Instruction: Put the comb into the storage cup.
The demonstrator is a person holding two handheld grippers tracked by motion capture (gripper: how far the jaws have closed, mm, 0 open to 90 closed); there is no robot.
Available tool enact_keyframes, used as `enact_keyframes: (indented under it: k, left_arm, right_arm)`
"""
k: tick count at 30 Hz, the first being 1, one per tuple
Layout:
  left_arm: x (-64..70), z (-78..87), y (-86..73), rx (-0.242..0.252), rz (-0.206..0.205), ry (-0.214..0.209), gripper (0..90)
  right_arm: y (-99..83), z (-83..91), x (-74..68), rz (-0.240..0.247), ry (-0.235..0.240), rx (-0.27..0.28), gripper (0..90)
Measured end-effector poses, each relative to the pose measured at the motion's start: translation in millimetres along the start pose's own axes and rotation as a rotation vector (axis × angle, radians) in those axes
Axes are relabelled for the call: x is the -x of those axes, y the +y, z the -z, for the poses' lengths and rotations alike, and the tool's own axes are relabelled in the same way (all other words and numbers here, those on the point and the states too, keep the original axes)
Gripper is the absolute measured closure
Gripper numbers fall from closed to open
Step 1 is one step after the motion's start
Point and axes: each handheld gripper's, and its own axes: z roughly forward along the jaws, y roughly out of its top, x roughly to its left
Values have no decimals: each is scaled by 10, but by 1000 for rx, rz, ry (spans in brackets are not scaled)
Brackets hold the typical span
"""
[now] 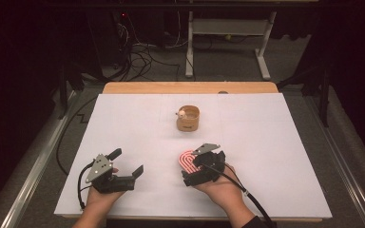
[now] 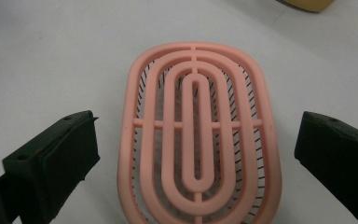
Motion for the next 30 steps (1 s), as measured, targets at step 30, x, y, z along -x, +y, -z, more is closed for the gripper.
enact_keyframes:
  k: [30]
  left_arm:
    - [1,-14,-7,-4,0,-1,0]
  right_arm:
    - [58,-184,49,-15,0,-114,2]
